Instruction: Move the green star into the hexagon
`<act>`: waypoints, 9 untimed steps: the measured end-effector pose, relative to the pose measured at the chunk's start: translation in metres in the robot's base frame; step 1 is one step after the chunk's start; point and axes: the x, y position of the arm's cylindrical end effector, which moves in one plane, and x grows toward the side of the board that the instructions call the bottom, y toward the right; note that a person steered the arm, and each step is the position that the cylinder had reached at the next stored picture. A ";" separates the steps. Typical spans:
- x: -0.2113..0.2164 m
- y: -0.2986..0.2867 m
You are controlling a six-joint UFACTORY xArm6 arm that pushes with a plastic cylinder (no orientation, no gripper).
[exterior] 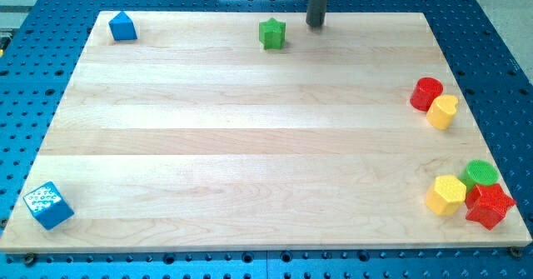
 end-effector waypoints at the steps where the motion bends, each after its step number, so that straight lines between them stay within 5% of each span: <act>1: 0.001 -0.014; 2: 0.014 -0.070; 4: 0.054 -0.091; 5: 0.094 -0.081; 9: 0.090 0.018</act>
